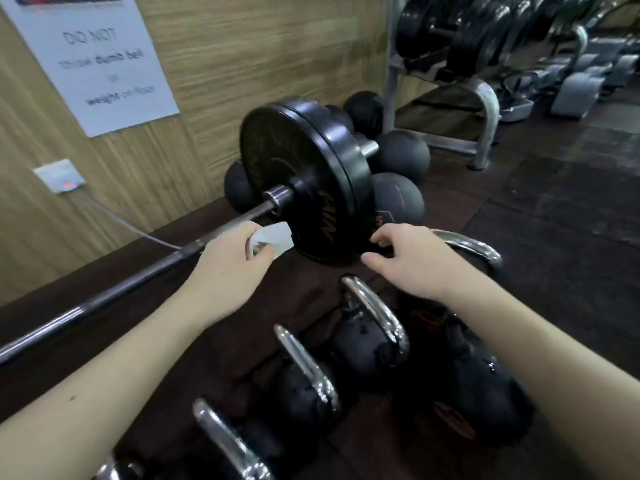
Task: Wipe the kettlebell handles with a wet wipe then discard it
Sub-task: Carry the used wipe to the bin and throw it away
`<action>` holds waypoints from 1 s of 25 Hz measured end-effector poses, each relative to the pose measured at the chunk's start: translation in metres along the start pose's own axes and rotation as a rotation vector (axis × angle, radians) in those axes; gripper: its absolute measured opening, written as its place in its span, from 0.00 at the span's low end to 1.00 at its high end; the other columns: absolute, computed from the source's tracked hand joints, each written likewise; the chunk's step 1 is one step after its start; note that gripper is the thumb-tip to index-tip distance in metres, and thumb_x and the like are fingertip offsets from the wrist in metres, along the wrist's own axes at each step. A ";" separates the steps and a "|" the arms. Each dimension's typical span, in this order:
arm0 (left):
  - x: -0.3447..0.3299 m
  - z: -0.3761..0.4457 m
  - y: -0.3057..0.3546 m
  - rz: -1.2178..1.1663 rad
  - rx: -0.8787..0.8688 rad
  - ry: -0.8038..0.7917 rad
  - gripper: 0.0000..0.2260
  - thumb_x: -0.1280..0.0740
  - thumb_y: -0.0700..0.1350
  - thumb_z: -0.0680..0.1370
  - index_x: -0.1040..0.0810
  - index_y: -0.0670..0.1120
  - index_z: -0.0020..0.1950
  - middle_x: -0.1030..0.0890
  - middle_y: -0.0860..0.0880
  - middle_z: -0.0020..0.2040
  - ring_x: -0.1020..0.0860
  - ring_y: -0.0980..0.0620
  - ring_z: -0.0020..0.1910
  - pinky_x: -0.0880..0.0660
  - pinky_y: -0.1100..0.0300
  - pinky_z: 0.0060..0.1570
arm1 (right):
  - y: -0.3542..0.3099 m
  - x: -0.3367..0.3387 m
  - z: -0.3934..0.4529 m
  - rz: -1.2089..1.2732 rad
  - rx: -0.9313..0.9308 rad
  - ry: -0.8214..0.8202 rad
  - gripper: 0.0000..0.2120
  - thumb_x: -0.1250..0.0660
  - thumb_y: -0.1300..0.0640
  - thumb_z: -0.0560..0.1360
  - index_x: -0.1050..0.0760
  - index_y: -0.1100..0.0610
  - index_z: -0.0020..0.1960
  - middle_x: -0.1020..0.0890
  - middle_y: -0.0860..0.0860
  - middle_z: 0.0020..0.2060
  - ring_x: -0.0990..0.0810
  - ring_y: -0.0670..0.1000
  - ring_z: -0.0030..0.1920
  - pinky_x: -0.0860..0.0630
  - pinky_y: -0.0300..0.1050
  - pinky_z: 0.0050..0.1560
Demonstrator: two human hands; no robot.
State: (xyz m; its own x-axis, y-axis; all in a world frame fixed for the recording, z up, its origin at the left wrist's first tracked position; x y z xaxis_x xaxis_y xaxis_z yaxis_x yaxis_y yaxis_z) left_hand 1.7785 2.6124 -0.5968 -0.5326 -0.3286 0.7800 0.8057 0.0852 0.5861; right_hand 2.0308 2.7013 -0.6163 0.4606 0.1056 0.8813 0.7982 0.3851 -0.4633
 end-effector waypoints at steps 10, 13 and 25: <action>0.259 -0.144 -0.139 -0.037 0.241 0.184 0.12 0.40 0.40 0.80 0.20 0.52 0.43 0.21 0.54 0.36 0.24 0.54 0.36 0.30 0.56 0.37 | -0.361 -0.074 -0.040 -0.019 0.399 -0.192 0.18 0.30 0.43 0.78 0.20 0.52 0.64 0.16 0.52 0.59 0.19 0.56 0.62 0.21 0.53 0.62; 0.372 -0.196 -0.174 0.005 0.349 0.246 0.11 0.38 0.41 0.82 0.22 0.53 0.43 0.22 0.55 0.36 0.26 0.58 0.36 0.34 0.67 0.33 | -0.493 -0.068 -0.063 -0.015 0.506 -0.252 0.20 0.31 0.43 0.79 0.21 0.52 0.67 0.17 0.52 0.63 0.20 0.55 0.65 0.22 0.52 0.64; 0.762 -0.407 -0.146 0.059 0.724 0.619 0.09 0.39 0.40 0.83 0.19 0.48 0.55 0.18 0.53 0.45 0.22 0.51 0.45 0.35 0.61 0.40 | -0.927 0.047 -0.218 -0.049 0.998 -0.480 0.18 0.33 0.43 0.80 0.21 0.53 0.63 0.16 0.51 0.60 0.19 0.57 0.63 0.20 0.53 0.58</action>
State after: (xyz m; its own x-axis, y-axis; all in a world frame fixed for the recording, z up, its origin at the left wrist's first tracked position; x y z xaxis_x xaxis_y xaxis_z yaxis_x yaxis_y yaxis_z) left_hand 1.3601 1.9671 -0.1771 -0.0977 -0.7271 0.6795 0.3606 0.6105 0.7051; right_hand 1.3971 2.1491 -0.1654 0.0659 0.3311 0.9413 0.0409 0.9417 -0.3341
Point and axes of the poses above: each hand's wrist, its own z-axis towards the middle knuckle, its own x-axis out of the back of the hand, y = z × x, the point moved 1 cm from there along z, towards the middle knuckle
